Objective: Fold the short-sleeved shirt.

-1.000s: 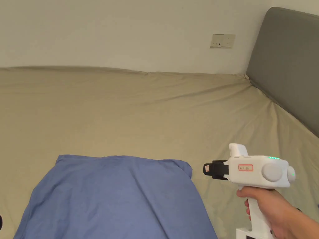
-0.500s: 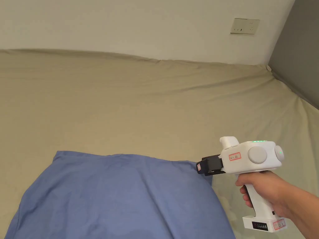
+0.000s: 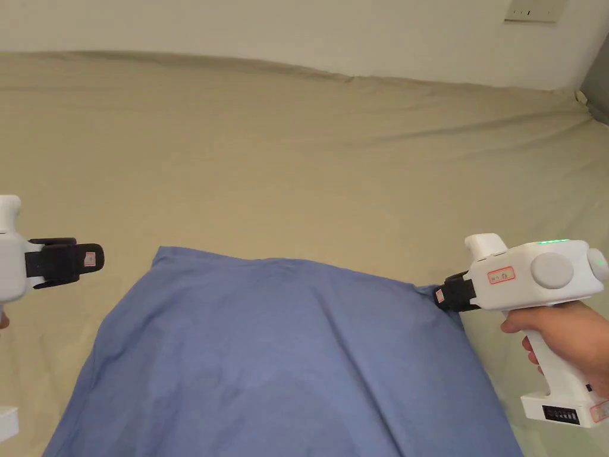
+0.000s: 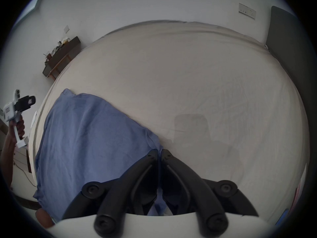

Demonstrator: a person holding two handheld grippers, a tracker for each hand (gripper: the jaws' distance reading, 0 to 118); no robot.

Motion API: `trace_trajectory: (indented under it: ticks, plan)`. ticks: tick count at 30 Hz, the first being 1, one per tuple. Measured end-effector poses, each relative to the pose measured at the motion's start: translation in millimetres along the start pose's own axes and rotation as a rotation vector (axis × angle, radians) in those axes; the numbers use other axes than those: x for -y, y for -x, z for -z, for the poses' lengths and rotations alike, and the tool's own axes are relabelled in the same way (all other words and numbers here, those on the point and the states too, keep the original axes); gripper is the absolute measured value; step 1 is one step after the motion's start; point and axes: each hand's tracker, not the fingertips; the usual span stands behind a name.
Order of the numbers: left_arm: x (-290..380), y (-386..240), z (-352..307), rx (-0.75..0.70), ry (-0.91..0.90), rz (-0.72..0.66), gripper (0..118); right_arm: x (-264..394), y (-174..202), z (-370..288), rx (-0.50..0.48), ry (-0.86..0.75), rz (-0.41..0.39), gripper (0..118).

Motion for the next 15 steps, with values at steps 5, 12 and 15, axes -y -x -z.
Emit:
trace_trajectory:
  ticks: [5, 12, 15]
  plan:
    - [-25, 20, 39, 0.018, 0.051, -0.017, 0, -1, 10, -25, -0.096, -0.057, 0.042, 2]
    - [-38, 40, 99, 0.003, 0.167, -0.039, 0, -1, 22, -34, -0.151, -0.072, 0.042, 2]
    - [-35, 41, 115, 0.023, 0.206, -0.028, 47, -1, 21, -31, -0.146, -0.072, 0.047, 2]
